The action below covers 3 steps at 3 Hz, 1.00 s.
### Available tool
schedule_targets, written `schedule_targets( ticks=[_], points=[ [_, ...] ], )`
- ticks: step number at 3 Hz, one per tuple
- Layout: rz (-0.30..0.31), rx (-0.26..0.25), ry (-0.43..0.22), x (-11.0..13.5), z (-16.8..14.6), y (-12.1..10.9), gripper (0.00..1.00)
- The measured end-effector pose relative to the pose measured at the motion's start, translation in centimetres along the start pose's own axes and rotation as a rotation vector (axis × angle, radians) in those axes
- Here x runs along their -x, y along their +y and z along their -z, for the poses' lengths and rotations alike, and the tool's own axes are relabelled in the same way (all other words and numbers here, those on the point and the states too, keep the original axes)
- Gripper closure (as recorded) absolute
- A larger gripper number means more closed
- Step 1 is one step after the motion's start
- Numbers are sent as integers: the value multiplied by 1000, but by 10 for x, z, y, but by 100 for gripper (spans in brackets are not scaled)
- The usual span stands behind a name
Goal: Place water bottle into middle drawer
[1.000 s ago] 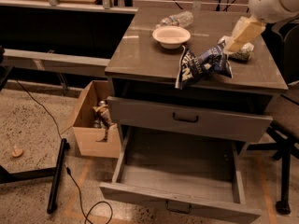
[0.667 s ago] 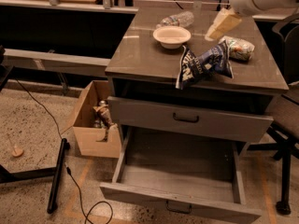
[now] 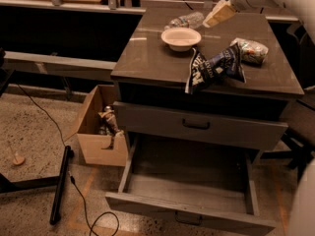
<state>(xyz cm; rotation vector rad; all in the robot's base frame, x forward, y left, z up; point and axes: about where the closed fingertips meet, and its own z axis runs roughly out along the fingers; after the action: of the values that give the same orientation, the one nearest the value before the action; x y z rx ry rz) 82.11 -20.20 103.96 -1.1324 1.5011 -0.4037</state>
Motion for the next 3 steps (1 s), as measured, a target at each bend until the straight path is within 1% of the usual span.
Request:
schedule_targets(
  ticks=[1,2,3],
  points=[
    [-127,-38,56,-35,-34,-10,0],
    [-243,-65,150,-72,-64,-15,0],
    [-389,-74,197,-94,-88,-9,0]
  ],
)
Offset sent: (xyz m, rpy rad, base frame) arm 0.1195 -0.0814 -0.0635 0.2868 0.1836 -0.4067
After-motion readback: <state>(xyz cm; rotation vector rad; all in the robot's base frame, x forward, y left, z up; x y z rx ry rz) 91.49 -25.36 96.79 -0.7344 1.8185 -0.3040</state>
